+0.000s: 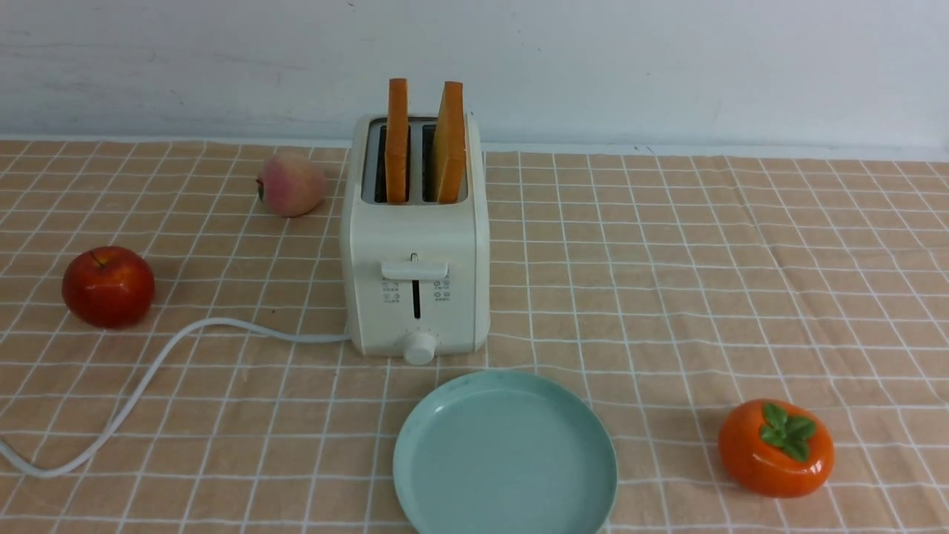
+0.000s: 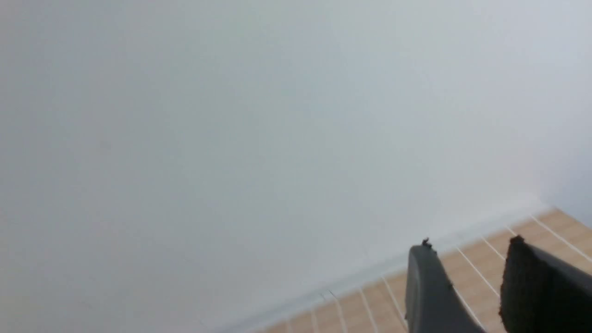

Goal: Take toasted bread from bread machine on light coffee tablecloth place on plate.
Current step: 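Grasp the toast slice in the toaster and pull it up out of the slot with the right gripper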

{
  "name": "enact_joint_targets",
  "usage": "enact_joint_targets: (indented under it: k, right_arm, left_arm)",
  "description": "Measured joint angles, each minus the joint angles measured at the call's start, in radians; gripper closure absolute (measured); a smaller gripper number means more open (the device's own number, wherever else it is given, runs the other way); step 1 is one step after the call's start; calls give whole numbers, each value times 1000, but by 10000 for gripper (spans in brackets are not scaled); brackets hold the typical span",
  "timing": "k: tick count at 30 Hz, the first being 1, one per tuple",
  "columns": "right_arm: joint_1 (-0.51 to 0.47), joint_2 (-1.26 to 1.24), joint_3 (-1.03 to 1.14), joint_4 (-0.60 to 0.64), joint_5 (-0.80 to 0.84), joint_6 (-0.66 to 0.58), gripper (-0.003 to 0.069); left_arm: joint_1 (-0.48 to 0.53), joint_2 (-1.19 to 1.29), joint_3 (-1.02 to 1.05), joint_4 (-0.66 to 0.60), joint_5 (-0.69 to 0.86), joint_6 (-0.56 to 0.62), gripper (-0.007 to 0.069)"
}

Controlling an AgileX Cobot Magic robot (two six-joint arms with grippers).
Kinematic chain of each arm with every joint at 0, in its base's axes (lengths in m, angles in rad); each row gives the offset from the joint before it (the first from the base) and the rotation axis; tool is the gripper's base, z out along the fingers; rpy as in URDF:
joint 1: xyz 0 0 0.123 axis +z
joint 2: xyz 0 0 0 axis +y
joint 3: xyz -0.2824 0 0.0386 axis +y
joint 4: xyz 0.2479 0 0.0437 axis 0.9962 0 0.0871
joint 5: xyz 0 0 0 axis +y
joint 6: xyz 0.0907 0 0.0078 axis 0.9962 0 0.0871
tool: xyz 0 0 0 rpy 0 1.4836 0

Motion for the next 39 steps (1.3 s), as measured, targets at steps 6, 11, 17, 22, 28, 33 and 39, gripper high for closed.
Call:
enact_joint_targets:
  k: [6, 11, 17, 22, 28, 33, 39]
  right_arm:
    - [9, 98, 72, 32, 64, 4, 419]
    - [124, 204, 134, 255, 151, -180, 419]
    - [253, 420, -16, 546, 324, -559, 419]
    - [341, 662, -300, 720, 417, -748, 419]
    - [482, 909, -616, 709, 432, -703, 407]
    - [564, 1067, -881, 513, 496, -512, 356]
    - [601, 1233, -1096, 324, 560, -330, 312]
  left_arm:
    - [0, 89, 0, 45, 344, 31, 386]
    - [0, 155, 0, 61, 479, 32, 386]
    - [0, 189, 0, 47, 570, 32, 386]
    - [-7, 187, 0, 18, 623, 32, 386]
    - [-109, 187, 0, 34, 636, 32, 386]
    - [-154, 187, 0, 36, 690, 32, 386]
    - [-158, 187, 0, 36, 721, 32, 386]
